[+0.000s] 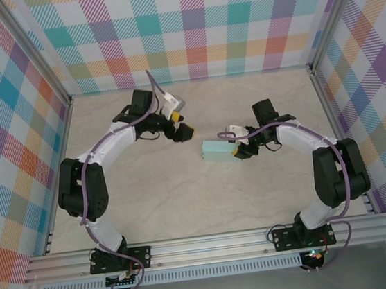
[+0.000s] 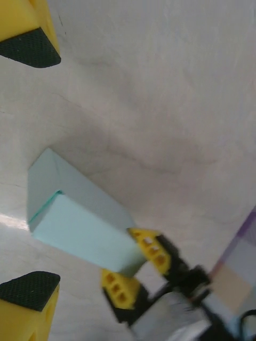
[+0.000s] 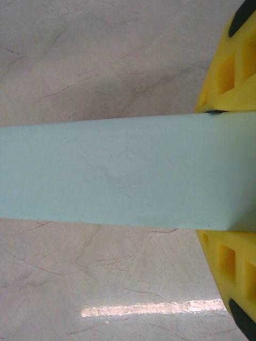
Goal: Fold the paper box
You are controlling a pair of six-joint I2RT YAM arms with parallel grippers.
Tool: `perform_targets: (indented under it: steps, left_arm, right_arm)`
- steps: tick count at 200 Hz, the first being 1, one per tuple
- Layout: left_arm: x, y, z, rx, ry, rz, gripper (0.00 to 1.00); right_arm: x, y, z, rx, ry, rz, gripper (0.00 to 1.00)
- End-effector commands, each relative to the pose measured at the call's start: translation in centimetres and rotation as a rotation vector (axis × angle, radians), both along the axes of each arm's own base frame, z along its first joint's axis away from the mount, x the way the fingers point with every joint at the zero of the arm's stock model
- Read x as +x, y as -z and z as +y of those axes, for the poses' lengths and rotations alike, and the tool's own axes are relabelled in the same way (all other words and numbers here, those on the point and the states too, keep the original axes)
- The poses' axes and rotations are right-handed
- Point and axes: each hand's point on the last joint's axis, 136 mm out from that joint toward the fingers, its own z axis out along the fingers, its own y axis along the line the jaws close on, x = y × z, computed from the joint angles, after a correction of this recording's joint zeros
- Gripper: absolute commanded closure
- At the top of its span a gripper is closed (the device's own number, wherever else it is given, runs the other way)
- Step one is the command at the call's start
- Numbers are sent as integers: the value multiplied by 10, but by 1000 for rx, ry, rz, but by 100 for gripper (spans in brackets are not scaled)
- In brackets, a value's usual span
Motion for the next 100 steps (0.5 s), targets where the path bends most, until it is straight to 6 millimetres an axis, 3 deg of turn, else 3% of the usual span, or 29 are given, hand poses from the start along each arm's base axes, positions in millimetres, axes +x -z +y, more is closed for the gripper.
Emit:
perform_targets:
  steps: [1,20,53,75,100]
  left_arm:
    - [17,14,1,-163,-307,391,0]
    - [6,16,-11,-182,-325,436,0]
    - [-24,55,-43,-163,-243,592,0]
    - [-40,84,-43,-57,-244,633,0]
    - [-47,97,-35,-9,-265,635,0]
  right_arm:
    - [-2,17,-4,-19,5,47,68]
    - [-2,17,-4,-18,10,51,69]
    - [-3,20,-4,-21,12,67,71]
    - [-3,21,-4,-23,21,77,71]
    - [-4,22,-8,-34,31,68,71]
